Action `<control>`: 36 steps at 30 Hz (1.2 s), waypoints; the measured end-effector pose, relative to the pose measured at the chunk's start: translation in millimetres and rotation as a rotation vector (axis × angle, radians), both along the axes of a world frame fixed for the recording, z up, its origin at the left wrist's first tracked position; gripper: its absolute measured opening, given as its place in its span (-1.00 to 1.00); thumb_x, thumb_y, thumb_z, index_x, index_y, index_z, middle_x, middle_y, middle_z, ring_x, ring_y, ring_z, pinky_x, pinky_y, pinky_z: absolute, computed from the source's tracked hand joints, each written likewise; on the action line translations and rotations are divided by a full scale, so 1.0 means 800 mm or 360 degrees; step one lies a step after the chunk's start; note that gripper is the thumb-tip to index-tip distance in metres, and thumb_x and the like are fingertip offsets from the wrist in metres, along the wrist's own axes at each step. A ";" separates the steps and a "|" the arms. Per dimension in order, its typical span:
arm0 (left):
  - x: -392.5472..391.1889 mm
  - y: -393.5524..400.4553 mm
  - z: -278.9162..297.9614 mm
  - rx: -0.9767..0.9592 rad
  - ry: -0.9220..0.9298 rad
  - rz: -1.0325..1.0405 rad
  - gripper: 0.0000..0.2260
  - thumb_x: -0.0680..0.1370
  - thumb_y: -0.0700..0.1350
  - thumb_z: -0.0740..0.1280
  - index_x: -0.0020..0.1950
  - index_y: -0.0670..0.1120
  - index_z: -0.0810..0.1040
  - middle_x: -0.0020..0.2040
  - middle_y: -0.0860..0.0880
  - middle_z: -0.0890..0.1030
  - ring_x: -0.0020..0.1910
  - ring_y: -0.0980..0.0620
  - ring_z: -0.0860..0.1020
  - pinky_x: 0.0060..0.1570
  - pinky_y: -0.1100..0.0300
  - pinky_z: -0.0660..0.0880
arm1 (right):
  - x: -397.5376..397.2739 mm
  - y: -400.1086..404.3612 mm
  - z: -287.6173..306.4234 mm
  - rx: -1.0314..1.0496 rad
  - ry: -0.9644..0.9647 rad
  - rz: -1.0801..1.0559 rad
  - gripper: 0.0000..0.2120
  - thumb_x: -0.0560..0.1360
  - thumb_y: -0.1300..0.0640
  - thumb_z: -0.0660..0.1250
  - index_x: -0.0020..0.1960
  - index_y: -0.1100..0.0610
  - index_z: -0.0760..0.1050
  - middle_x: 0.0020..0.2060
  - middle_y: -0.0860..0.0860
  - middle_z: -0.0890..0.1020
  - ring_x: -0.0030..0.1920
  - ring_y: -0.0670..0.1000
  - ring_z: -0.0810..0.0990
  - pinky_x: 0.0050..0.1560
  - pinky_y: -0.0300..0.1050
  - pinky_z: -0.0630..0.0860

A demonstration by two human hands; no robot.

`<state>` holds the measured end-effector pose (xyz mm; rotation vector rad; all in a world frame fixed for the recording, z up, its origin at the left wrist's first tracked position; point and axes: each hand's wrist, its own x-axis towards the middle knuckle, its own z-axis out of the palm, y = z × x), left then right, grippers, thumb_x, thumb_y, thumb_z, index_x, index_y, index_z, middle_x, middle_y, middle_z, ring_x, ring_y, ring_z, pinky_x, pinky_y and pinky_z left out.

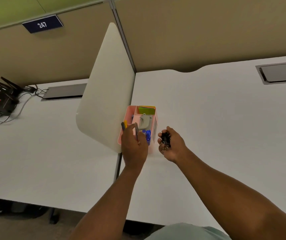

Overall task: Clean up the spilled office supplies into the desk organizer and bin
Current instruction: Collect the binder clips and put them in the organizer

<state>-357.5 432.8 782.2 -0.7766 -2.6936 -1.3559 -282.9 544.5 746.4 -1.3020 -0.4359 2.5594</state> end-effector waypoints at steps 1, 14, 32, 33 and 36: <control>-0.015 -0.003 -0.007 -0.0112 0.0021 0.0044 -0.68 0.60 -0.07 0.27 0.34 -0.12 0.43 0.30 -0.10 0.54 0.29 -0.08 0.51 0.13 0.40 0.49 | -0.001 0.009 -0.010 0.0027 -0.0091 0.0051 -0.68 0.57 -0.10 0.24 -0.24 0.07 0.55 -0.32 0.01 0.62 -0.37 -0.05 0.50 -0.51 -0.25 0.31; -0.089 -0.025 -0.088 -0.1272 -0.0017 -0.0206 0.09 0.29 0.55 0.02 0.59 -0.12 -0.16 0.61 -0.17 -0.01 0.58 -0.17 0.02 0.53 -0.08 0.11 | -0.066 0.068 -0.075 0.0283 -0.0451 0.0617 -0.80 0.50 0.03 0.34 0.04 0.10 0.62 -0.34 0.01 0.57 -0.44 -0.07 0.39 -0.58 -0.28 0.20; -0.068 -0.018 -0.091 -0.1180 -0.0126 0.0047 0.06 0.29 0.52 0.14 0.59 -0.11 -0.01 0.59 -0.10 0.15 0.56 -0.10 0.12 0.50 0.00 0.16 | -0.059 0.078 -0.088 0.0321 -0.0519 0.0743 -0.69 0.57 -0.09 0.26 -0.08 0.11 0.63 -0.36 0.00 0.57 -0.46 -0.08 0.41 -0.61 -0.29 0.20; -0.068 -0.018 -0.091 -0.1171 -0.0122 0.0049 0.05 0.31 0.51 0.16 0.58 -0.12 0.00 0.58 -0.10 0.16 0.56 -0.10 0.13 0.50 0.00 0.17 | -0.054 0.081 -0.088 0.0324 -0.0515 0.0737 -0.68 0.57 -0.09 0.25 -0.09 0.11 0.64 -0.36 -0.01 0.57 -0.46 -0.08 0.41 -0.61 -0.29 0.19; -0.068 -0.019 -0.091 -0.1133 -0.0106 0.0049 0.03 0.33 0.48 0.22 0.58 -0.12 0.01 0.58 -0.11 0.18 0.56 -0.11 0.15 0.50 -0.01 0.18 | -0.037 0.089 -0.088 0.0330 -0.0511 0.0718 -0.68 0.57 -0.10 0.25 -0.14 0.09 0.63 -0.37 -0.03 0.55 -0.48 -0.09 0.40 -0.60 -0.29 0.17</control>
